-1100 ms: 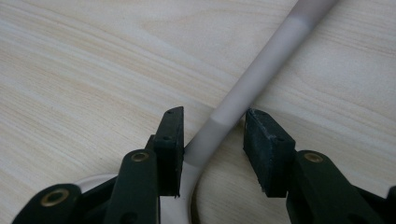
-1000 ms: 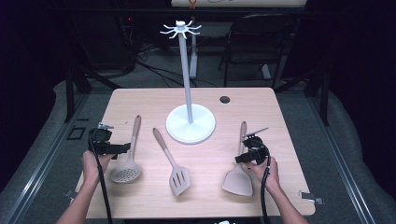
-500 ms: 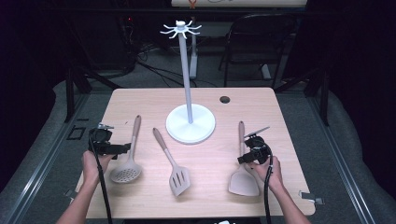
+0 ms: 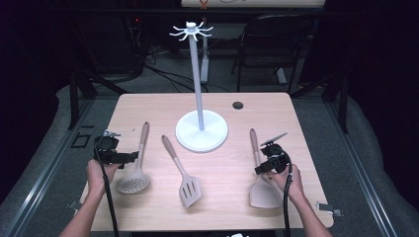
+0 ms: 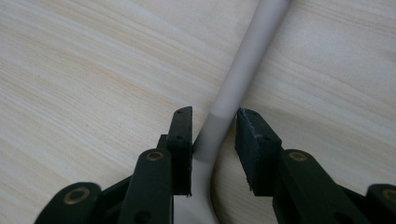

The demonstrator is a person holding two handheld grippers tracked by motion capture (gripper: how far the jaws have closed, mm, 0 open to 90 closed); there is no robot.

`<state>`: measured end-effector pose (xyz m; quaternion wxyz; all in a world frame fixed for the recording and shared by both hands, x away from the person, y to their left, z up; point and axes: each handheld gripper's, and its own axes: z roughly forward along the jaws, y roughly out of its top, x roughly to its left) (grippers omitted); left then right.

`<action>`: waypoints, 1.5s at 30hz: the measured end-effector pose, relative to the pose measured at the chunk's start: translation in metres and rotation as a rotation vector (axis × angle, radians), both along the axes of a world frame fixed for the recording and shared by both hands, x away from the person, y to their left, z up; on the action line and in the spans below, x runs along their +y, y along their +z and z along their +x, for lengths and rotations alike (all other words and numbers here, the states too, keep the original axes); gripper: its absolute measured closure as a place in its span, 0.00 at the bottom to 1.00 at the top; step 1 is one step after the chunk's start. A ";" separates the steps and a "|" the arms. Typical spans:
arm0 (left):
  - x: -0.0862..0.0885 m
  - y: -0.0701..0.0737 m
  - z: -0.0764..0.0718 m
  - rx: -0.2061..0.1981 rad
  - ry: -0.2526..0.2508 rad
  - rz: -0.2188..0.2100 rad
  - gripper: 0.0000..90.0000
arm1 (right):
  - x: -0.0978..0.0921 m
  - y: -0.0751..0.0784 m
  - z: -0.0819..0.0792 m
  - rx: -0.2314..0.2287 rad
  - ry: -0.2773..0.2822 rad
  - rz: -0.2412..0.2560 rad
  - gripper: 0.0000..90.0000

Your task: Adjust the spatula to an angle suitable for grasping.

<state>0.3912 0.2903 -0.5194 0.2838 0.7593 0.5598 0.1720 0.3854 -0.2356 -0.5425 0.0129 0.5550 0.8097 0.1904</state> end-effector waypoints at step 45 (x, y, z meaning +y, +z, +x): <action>-0.012 0.001 0.001 -0.013 -0.022 0.015 0.04 | -0.002 -0.006 0.001 -0.050 -0.086 0.068 0.87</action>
